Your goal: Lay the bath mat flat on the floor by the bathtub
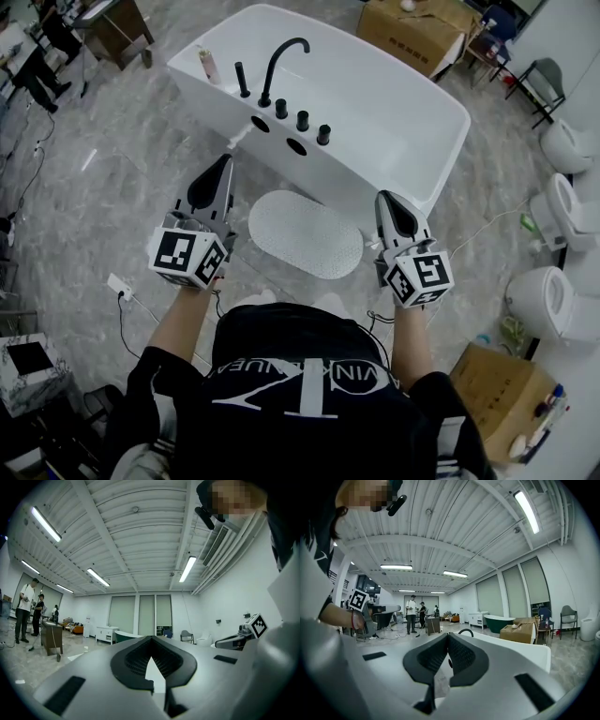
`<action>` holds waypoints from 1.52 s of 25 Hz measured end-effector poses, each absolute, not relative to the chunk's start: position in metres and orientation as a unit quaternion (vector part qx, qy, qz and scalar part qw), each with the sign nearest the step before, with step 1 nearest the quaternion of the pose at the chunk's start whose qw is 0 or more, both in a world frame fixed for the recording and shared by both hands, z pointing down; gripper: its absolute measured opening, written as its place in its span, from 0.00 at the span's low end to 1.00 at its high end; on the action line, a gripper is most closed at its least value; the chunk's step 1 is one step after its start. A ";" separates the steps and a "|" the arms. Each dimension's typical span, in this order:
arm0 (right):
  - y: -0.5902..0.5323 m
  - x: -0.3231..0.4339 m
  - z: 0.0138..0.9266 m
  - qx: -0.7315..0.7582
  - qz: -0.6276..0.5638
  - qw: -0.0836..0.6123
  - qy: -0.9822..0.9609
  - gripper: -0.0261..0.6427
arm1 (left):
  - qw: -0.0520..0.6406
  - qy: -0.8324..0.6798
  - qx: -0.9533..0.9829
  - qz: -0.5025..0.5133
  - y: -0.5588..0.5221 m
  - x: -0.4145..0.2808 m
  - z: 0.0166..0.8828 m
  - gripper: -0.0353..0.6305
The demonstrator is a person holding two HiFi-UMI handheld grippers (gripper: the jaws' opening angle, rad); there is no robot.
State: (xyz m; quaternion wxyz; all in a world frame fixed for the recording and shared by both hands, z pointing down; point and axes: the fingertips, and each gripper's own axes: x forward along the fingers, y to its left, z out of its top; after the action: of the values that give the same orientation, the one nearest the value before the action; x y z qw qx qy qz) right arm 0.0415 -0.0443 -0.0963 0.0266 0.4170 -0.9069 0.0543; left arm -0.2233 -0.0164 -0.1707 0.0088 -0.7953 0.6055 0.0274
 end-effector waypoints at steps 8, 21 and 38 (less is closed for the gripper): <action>-0.042 0.038 -0.092 0.423 0.056 0.031 -0.904 0.08 | 0.002 0.598 -0.801 0.024 -0.015 -0.218 -0.164 0.08; -0.032 0.028 -0.085 0.424 0.053 0.043 -0.903 0.08 | -0.007 0.595 -0.803 0.014 -0.007 -0.221 -0.150 0.08; -0.022 0.018 -0.066 0.415 0.068 0.059 -0.905 0.08 | -0.013 0.599 -0.800 0.006 -0.003 -0.233 -0.131 0.08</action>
State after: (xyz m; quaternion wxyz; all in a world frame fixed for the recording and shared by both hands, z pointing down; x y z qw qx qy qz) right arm 0.0179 -0.0219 -0.0656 0.0586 0.4154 -0.9051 0.0684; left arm -0.2326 -0.0027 -0.1312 -0.0126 -0.8004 0.5993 0.0064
